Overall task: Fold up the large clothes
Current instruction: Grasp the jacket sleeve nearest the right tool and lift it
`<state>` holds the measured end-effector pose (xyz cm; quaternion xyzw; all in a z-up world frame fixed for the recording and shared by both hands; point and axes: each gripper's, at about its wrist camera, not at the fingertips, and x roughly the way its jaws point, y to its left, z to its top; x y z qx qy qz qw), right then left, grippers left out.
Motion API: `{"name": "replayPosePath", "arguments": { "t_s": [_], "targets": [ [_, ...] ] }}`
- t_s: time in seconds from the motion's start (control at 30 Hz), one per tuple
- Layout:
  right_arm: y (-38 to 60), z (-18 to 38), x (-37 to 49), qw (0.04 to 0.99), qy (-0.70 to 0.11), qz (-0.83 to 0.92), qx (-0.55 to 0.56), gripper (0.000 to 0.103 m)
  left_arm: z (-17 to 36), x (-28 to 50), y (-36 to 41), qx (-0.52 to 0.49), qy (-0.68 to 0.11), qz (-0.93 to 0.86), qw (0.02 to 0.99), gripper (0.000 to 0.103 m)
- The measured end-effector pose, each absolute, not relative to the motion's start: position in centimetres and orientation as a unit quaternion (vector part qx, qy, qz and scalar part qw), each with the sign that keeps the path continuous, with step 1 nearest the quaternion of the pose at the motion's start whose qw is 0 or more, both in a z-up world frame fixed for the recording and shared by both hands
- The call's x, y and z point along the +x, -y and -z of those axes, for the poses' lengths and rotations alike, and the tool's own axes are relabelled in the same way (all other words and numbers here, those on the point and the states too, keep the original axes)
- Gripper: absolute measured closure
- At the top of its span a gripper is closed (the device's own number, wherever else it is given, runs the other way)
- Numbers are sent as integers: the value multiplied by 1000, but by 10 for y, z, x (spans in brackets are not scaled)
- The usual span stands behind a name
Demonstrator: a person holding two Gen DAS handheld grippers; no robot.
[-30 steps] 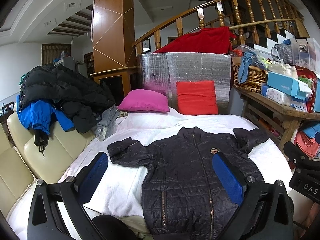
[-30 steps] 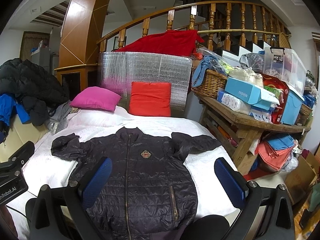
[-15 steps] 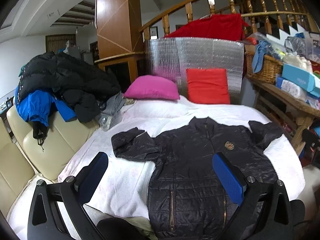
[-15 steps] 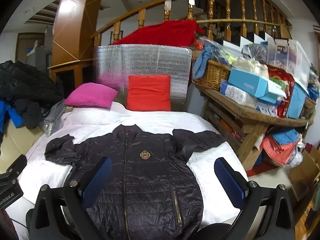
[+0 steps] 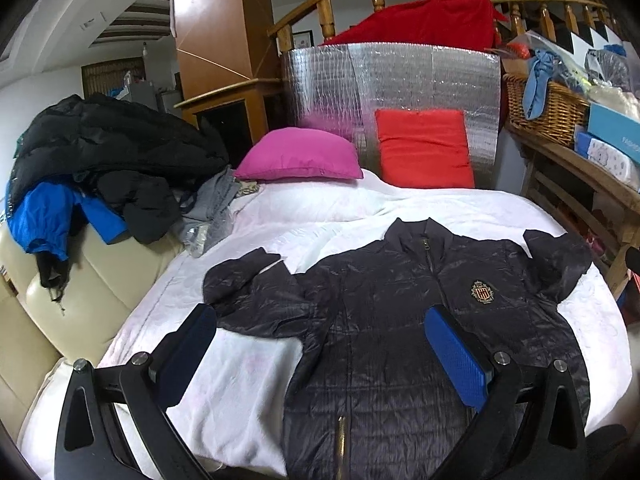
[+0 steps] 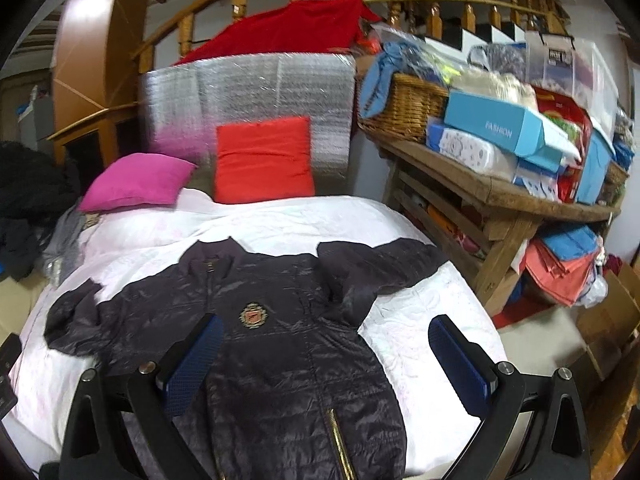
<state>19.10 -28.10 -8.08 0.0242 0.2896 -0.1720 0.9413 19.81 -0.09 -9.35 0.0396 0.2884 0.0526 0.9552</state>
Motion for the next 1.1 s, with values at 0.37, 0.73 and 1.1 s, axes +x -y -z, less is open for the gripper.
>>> {"name": "replayPosePath", "arguments": {
  "t_s": [0.37, 0.73, 1.1],
  "targets": [
    [406, 130, 288, 932, -307, 165, 104, 0, 157, 309, 37, 47, -334, -50, 940, 0],
    [633, 241, 363, 846, -311, 112, 418, 0, 272, 390, 58, 70, -437, -30, 896, 0],
    [687, 323, 416, 776, -297, 129, 541, 1, 277, 393, 72, 96, -411, -31, 906, 0]
  ]
}}
